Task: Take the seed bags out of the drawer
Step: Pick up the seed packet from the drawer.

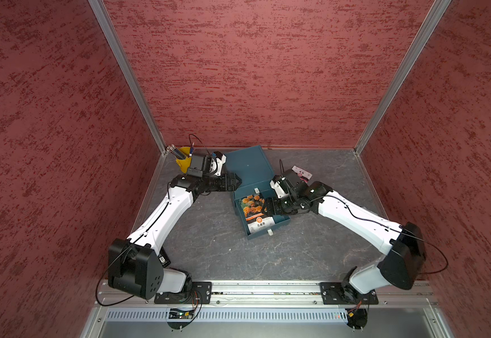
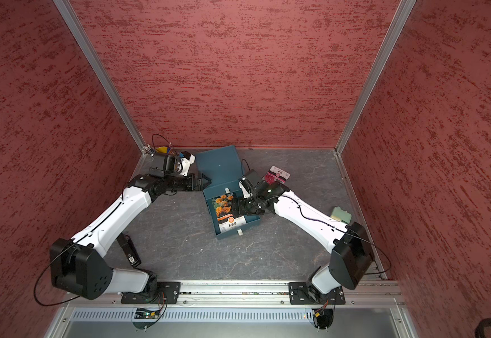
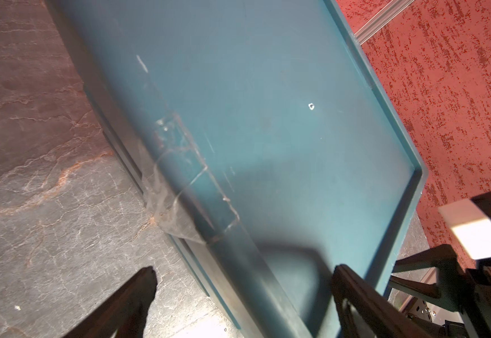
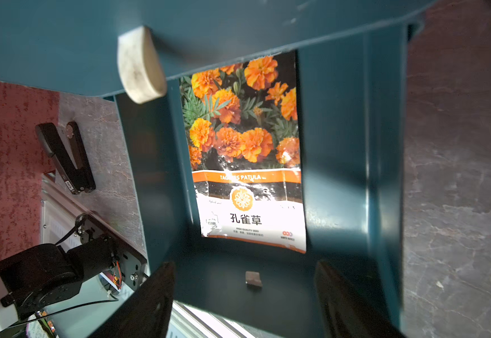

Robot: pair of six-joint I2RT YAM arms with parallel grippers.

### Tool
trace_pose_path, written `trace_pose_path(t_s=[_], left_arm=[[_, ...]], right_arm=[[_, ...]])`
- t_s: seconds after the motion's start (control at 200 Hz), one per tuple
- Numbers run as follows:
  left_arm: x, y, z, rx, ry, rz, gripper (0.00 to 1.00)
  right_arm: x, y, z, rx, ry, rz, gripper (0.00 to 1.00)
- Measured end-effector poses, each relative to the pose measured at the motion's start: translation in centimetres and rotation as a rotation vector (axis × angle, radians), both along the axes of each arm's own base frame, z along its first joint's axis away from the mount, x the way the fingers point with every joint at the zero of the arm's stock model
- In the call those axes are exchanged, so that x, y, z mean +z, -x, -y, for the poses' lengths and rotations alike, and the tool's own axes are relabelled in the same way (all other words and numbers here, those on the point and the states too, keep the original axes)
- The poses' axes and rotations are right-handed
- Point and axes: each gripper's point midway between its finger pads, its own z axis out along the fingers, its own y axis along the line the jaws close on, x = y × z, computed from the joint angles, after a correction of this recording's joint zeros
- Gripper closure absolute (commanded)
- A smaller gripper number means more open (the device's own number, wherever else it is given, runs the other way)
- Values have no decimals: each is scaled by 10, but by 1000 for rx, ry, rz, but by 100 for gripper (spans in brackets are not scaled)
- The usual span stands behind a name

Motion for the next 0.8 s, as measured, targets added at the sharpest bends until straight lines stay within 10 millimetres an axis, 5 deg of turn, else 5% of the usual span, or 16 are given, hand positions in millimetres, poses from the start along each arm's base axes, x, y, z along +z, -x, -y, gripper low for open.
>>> trace_pose_path(t_s=[0.461, 0.802], left_arm=[[0, 0, 0, -1, 0, 1, 3], [0, 0, 1, -4, 1, 1, 3]], right_arm=[[-13, -17, -7, -4, 62, 63, 30], [-35, -5, -5, -26, 83, 36, 38]])
